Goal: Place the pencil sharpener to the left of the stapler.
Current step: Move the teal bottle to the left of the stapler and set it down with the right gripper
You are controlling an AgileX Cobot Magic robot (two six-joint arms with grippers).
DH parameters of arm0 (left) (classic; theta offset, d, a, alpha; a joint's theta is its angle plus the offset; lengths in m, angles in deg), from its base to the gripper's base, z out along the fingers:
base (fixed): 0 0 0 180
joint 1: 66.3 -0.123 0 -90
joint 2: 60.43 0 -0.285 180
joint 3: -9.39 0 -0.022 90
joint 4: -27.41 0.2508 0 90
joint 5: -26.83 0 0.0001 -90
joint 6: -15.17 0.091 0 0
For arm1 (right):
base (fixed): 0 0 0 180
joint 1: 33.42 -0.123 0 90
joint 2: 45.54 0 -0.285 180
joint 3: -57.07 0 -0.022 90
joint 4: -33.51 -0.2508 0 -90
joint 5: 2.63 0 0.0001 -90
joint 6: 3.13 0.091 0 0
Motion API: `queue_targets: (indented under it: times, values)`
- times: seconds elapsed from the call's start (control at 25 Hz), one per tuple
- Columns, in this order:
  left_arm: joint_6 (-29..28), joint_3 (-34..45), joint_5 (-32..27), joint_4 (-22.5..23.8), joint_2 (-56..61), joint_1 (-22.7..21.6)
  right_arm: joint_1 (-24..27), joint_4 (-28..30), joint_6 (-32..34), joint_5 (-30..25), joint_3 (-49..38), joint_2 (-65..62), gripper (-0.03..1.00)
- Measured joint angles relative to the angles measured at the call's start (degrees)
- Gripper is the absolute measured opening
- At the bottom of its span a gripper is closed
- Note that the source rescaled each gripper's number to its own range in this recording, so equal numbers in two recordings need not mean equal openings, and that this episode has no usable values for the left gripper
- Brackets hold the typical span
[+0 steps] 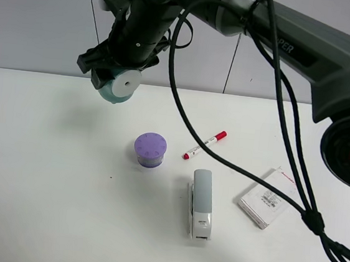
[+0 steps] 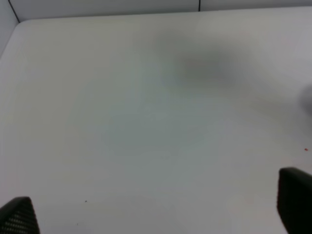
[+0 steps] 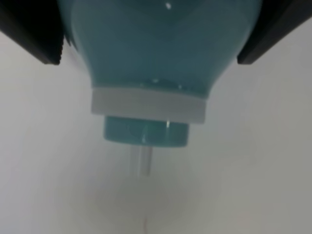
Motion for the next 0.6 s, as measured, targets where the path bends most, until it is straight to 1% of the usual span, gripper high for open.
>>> queue_targets:
  times: [0.2,0.6]
  values:
    - [0.0,0.0,0.0,0.0,0.0,0.0,-3.1,1.02,0.7,-1.84,0.0,-0.61,0.0]
    - [0.0,0.0,0.0,0.0,0.0,0.0,-7.89,1.4,0.9,-7.74,0.0,-1.51,0.0]
